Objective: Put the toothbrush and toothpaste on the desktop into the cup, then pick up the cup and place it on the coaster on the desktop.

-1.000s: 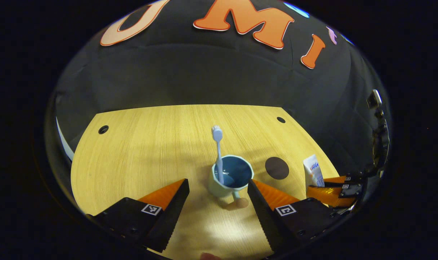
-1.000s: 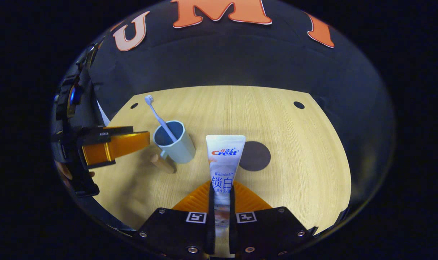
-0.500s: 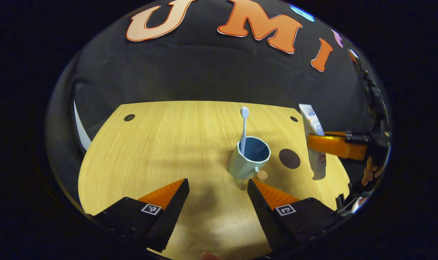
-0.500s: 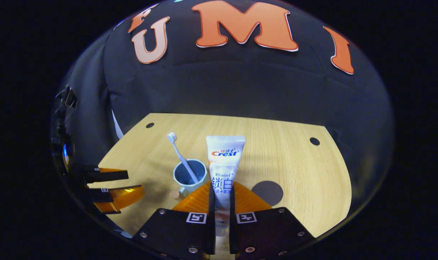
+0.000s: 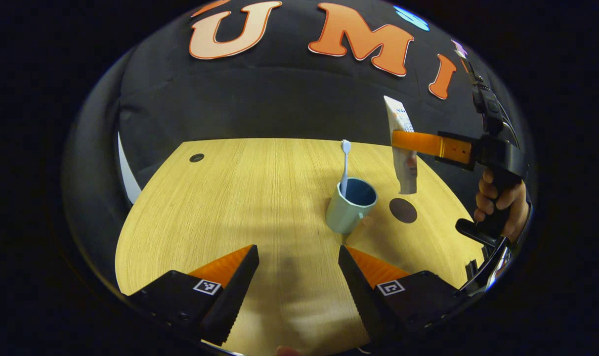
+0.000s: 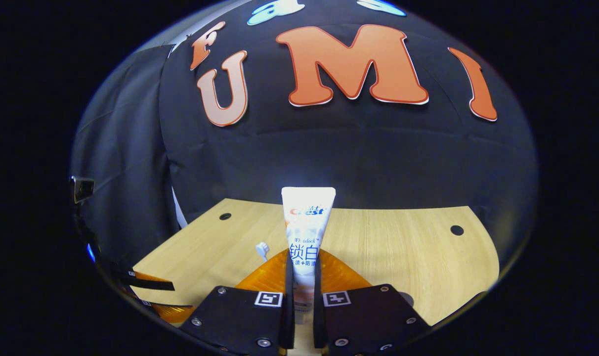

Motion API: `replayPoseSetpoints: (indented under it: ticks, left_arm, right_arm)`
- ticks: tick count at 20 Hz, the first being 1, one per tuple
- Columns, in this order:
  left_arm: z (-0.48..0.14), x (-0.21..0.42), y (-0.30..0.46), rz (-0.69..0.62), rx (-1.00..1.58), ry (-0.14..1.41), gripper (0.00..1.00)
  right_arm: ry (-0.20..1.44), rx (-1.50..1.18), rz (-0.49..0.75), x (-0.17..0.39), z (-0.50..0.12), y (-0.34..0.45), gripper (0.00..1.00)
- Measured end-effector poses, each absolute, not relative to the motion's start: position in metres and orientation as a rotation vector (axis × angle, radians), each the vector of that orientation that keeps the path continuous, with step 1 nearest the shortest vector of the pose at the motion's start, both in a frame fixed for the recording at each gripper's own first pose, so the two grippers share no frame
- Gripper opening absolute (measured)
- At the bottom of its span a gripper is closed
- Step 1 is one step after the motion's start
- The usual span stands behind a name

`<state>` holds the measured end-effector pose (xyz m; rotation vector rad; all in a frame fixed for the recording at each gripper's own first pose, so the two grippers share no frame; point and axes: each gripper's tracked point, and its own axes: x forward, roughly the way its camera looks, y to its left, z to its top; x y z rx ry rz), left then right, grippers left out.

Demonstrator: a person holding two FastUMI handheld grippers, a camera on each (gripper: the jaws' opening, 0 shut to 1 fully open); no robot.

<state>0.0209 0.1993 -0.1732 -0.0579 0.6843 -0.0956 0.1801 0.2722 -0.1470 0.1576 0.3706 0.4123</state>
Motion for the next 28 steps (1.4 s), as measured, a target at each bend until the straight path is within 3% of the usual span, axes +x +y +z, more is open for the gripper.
replayPoseSetpoints:
  ticks: [9, 22, 26, 28]
  left_arm:
    - [-0.186, 0.019, 0.212, -0.061, -0.066, 0.706, 0.98]
    - [-0.187, 0.024, 0.213, -0.052, -0.071, 0.746, 0.98]
    - [-0.176, 0.029, 0.204, -0.061, -0.071, 0.742, 0.98]
    - [-0.176, 0.031, 0.204, -0.063, -0.071, 0.745, 0.98]
  right_arm:
    - [0.398, 0.224, 0.440, 0.205, -0.168, 0.295, 0.15]
    - [0.501, 0.309, 0.385, 0.209, -0.226, 0.304, 0.16]
    - [0.521, 0.280, 0.385, 0.206, -0.235, 0.304, 0.22]
    - [0.523, 0.262, 0.391, 0.201, -0.237, 0.304, 0.34]
